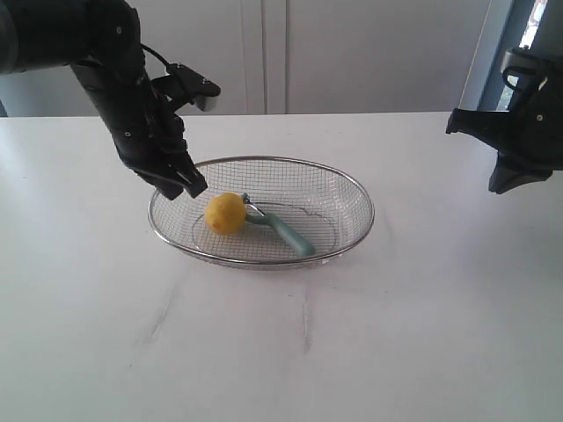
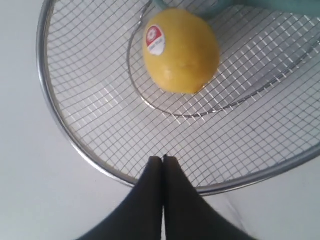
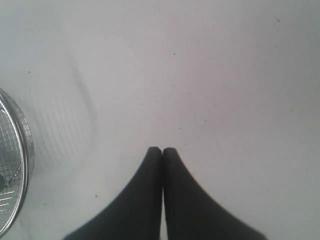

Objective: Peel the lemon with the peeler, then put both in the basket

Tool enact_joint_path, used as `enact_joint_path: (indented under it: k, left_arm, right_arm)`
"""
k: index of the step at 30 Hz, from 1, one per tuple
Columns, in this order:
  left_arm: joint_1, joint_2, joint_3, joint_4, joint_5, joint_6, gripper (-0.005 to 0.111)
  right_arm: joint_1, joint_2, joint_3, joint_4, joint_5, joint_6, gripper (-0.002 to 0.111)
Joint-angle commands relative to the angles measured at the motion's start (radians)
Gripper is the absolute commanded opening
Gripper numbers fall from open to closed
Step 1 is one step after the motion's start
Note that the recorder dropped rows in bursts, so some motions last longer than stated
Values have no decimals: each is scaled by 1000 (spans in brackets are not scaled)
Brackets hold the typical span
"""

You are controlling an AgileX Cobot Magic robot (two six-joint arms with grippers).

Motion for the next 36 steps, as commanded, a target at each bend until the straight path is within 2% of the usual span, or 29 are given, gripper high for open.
enact_joint_path:
  k: [1, 7, 19, 23, 36]
  left_arm:
    - [45, -13, -5, 3, 63, -84, 0]
    - [111, -13, -5, 4, 150, -116, 0]
    - [221, -13, -5, 9, 223, -248, 0]
    - [235, -13, -5, 9, 258, -310, 0]
    - [235, -13, -5, 64, 331, -334, 0]
  right_arm:
    - [-6, -8, -2, -3, -7, 5, 0]
    - [-6, -8, -2, -3, -7, 5, 0]
    - [-6, -8, -2, -3, -7, 5, 0]
    - [-6, -8, -2, -3, -7, 5, 0]
    - [-6, -8, -2, -3, -7, 5, 0]
